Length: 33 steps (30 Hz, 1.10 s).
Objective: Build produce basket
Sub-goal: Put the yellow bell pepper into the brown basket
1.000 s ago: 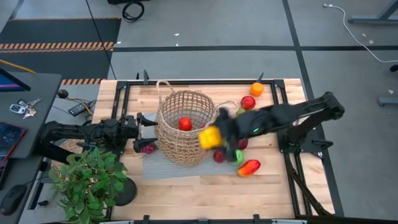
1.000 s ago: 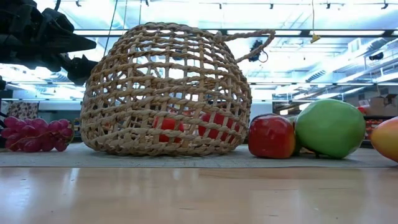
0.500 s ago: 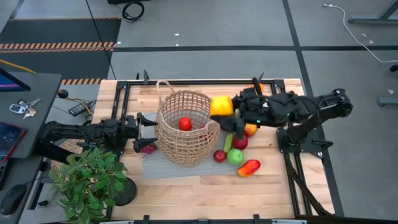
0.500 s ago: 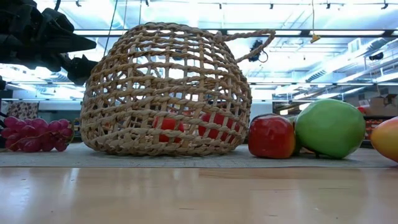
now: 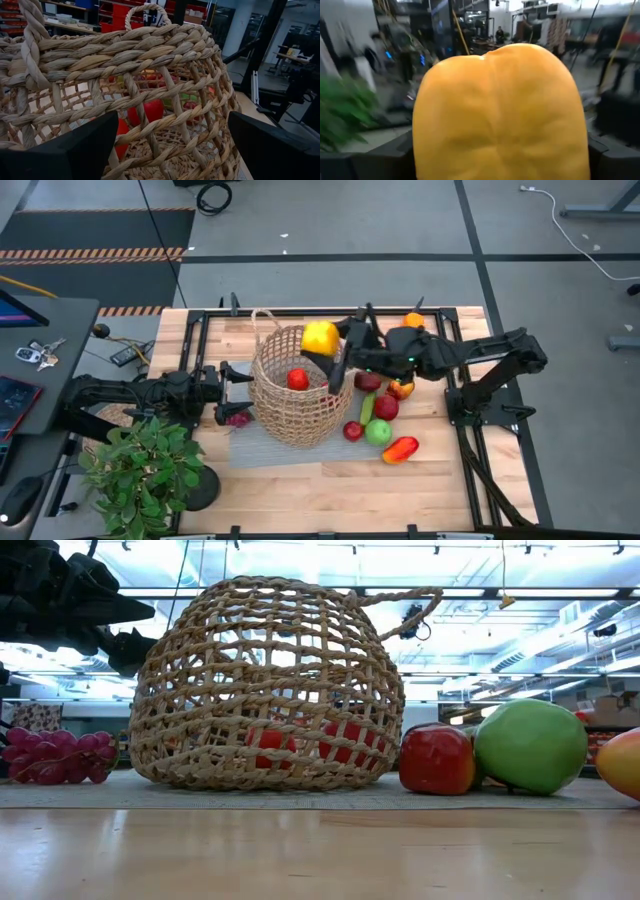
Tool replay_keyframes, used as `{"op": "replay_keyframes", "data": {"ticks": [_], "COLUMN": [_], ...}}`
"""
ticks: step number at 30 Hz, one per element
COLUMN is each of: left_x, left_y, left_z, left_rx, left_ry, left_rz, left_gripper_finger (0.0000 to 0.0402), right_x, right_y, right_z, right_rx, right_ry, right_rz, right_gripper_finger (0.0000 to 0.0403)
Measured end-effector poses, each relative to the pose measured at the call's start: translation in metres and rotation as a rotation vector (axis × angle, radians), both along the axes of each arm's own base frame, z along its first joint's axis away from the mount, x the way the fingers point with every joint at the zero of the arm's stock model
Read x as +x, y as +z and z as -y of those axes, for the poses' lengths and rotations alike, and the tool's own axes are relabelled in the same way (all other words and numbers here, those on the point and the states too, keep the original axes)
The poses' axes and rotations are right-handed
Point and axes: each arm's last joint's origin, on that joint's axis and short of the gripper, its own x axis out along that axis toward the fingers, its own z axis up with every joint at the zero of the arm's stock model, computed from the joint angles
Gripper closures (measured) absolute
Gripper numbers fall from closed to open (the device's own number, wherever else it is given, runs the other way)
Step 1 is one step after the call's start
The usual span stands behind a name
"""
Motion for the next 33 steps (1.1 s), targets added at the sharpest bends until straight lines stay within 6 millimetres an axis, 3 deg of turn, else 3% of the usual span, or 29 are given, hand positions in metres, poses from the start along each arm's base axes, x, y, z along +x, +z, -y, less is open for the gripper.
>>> {"op": "replay_keyframes", "data": {"ticks": [15, 21, 33], "left_x": [0.000, 0.000, 0.000], "left_y": [0.000, 0.000, 0.000], "left_z": [0.000, 0.000, 0.000], "left_rx": [0.000, 0.000, 0.000], "left_ry": [0.000, 0.000, 0.000], "left_rz": [0.000, 0.000, 0.000], "left_gripper_finger": [0.0015, 0.0015, 0.0015], "right_x": [0.002, 0.001, -0.003], "right_y": [-0.015, -0.021, -0.028], "right_z": [0.007, 0.009, 0.012], "right_rx": [-0.835, -0.983, -1.061], "right_ry": [-0.058, -0.068, -0.190], "right_rz": [-0.474, -0.616, -0.817], "right_gripper_finger": [0.0085, 0.0084, 0.0082]}}
